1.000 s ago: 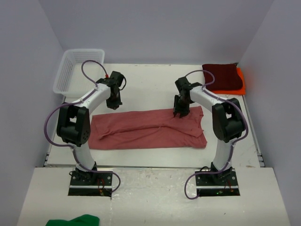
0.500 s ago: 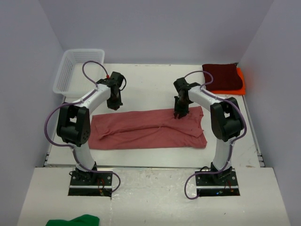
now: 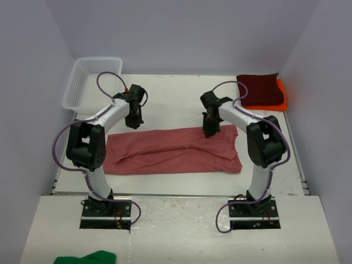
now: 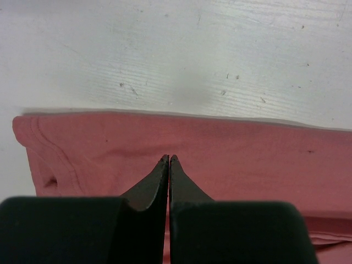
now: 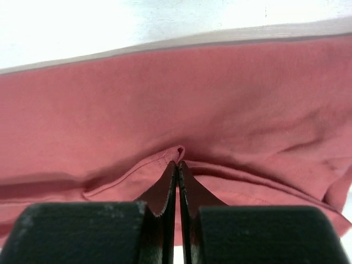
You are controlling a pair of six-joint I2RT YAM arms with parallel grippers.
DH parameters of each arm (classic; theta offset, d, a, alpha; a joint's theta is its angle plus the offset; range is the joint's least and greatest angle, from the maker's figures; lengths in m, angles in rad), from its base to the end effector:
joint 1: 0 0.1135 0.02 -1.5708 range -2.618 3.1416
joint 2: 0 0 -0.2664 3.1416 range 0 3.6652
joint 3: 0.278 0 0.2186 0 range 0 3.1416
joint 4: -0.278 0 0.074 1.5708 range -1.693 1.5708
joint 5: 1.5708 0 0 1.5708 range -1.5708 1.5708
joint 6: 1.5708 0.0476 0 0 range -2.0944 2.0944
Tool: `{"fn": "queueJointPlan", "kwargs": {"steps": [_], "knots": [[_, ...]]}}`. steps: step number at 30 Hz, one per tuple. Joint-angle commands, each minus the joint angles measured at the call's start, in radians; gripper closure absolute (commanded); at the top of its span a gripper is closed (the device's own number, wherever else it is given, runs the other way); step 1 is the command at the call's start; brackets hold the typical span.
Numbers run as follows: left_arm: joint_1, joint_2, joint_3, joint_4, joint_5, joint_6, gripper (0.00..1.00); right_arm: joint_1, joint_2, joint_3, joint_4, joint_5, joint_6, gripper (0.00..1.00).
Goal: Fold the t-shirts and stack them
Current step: Fold the other side of the tshirt into a rectangle
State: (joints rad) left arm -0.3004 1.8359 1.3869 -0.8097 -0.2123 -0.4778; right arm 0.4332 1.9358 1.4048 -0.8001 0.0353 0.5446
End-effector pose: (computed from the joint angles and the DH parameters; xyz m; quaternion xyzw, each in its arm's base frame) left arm 0.3299 -0.0917 0.2187 -0.1034 0.9770 0.0382 0.1827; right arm 0.3235 0.1477 0.1895 0.0574 0.9910 0.0407 0.1138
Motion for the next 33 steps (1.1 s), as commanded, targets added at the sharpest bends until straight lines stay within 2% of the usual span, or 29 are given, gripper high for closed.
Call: {"fn": "queueJointPlan", "kwargs": {"steps": [1,14,21,24,25,28,33], "knots": [[0.004,-0.035,-0.017,0.024,0.001,0.022,1.00,0.021,-0.118,0.005,-0.010,0.064,-0.018,1.00],[0.004,-0.040,-0.019,0.018,-0.021,0.019,1.00,0.139,-0.380,-0.265,0.001,0.051,0.031,1.00],[0.004,-0.029,-0.025,0.018,-0.032,0.025,1.00,0.320,-0.509,-0.369,0.001,0.034,0.120,0.99],[0.004,-0.030,-0.022,0.017,-0.035,0.025,1.00,0.393,-0.535,-0.432,0.051,-0.009,0.149,0.83],[0.004,-0.032,-0.022,0.018,-0.033,0.025,1.00,0.406,-0.532,-0.446,0.058,-0.014,0.159,0.74],[0.004,-0.029,-0.009,0.009,-0.036,0.028,1.00,0.441,-0.518,-0.478,0.052,0.035,0.192,0.70],[-0.005,-0.030,0.014,-0.008,-0.019,0.033,1.00,0.460,-0.538,-0.452,0.019,0.109,0.222,0.68]]}}
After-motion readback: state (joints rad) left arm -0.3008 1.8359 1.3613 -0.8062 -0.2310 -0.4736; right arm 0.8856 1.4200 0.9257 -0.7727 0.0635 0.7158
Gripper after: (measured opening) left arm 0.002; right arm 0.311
